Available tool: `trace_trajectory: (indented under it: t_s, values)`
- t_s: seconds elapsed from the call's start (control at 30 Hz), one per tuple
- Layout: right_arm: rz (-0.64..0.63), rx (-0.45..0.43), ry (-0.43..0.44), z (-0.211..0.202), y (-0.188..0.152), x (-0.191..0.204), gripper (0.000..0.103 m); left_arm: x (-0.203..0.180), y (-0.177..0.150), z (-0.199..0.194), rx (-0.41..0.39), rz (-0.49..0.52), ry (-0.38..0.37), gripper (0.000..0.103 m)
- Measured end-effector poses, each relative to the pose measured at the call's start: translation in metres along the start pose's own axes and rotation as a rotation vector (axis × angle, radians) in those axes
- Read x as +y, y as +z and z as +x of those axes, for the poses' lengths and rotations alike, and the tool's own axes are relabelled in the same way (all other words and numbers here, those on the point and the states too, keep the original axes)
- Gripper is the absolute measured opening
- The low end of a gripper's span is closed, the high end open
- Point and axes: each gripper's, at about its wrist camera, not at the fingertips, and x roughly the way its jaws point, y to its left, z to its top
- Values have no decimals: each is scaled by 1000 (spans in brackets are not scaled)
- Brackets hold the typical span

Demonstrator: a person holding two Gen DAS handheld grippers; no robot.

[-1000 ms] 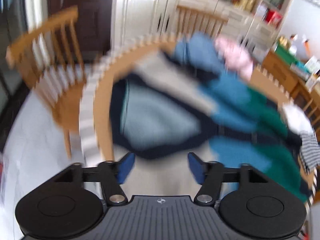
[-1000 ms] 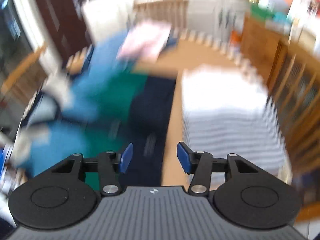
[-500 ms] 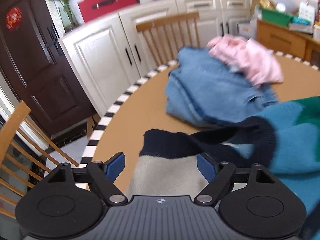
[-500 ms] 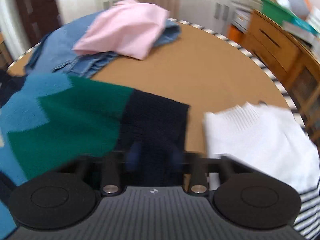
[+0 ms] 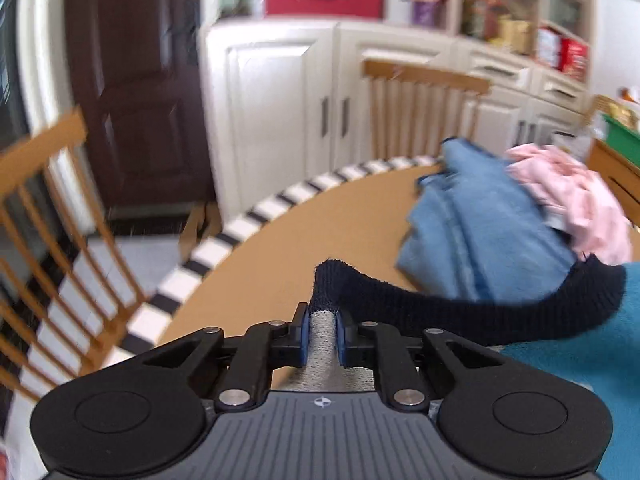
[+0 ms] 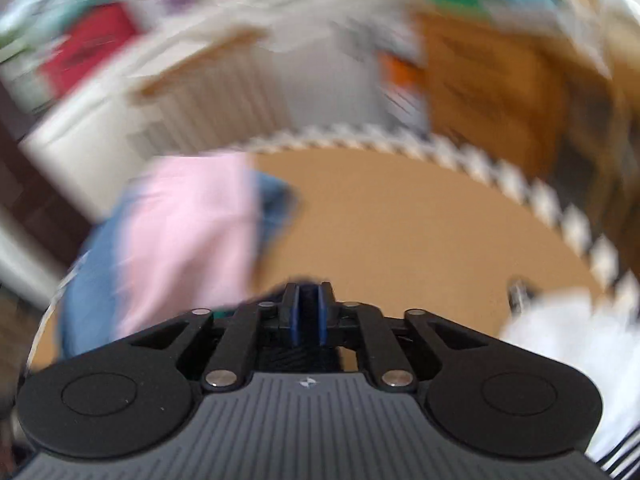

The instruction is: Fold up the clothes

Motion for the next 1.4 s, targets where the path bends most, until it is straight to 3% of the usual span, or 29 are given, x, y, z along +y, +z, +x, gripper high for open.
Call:
trace_trajectory:
  t_s: [0.03,0.07,0.1,0.13,0.17,0.2,0.23,0.3,0.37,0.4,0.43,0.53,0.57,0.6,0.7,0.73,0.77,0.8,0.83,0.87,0.9,0.93,0.97,1.0,1.03,1.07,1.13,1.27,1.4]
  values:
    - [45,14,-31,7,-1,-5,14,3,2,4,15,-24,11,31]
    - [54,3,-8,7,-2,-8,14,7,6,2,10,-43,26,40]
    - [24,-31,31,0,-4,-6,15,11,9,-2,-16,-57,34,42]
    - [-51,-77,66,-10,-6,0,22,15,11,-9,-42,-63,24,43]
    - [-167,-117,86,-20,-11,9,32,20,13,-16,-65,-67,9,51]
    - [-292,-120,83,-23,-19,20,60,23,15,-20,-61,-69,-16,63]
    - [-415,-108,71,-24,-26,32,75,23,15,-18,-27,-65,-44,66]
    - [-590,-72,30,-11,-43,51,66,18,12,-9,49,-50,-92,68]
    - [-691,-66,-21,6,-57,66,49,7,5,4,75,-3,-84,68]
    - [-733,-46,-41,16,-65,72,19,1,1,8,70,31,-70,67]
    - [-771,-24,-54,27,-73,76,0,-5,-5,12,58,68,-52,66]
    - [-869,-76,-86,29,-85,88,0,-18,-14,16,9,151,-6,47]
    - [-870,-112,-101,25,-80,90,0,-21,-13,17,-3,166,15,32]
    - [-867,-155,-122,23,-74,90,0,-23,-13,18,-16,181,37,25]
    - [-712,-169,-180,33,-38,81,0,-15,-7,23,-5,120,77,27]
    - [-650,-166,-156,35,-28,76,0,-16,-4,21,-3,91,80,27]
    - [-609,-163,-71,32,-22,72,0,-14,-1,19,5,62,71,27]
    - [-601,-145,14,27,-20,69,11,-12,1,17,16,33,55,28]
    - [-603,-118,89,22,-20,68,47,-9,4,15,26,4,40,30]
    - [-645,-114,132,17,-24,66,67,-5,6,12,30,-11,16,33]
    - [-708,-123,158,13,-30,65,81,-1,7,8,30,-20,-12,41]
    - [-788,-132,159,10,-37,64,73,2,7,4,32,-16,-32,46]
    - [-866,-112,139,12,-45,65,69,4,6,2,37,-3,-49,58]
    - [-924,-67,122,17,-51,65,55,5,5,1,49,8,-64,65]
    - [-947,-41,113,23,-56,65,38,4,3,2,67,15,-73,67]
    - [-956,-28,107,27,-61,65,35,4,0,5,94,22,-81,68]
    - [-964,-11,93,33,-68,67,6,-6,-7,7,65,73,-73,67]
    - [-970,-37,58,28,-73,79,2,-15,-10,1,17,98,-92,16]
    - [-900,-189,25,10,-49,84,1,-9,-4,-9,-71,71,-66,12]
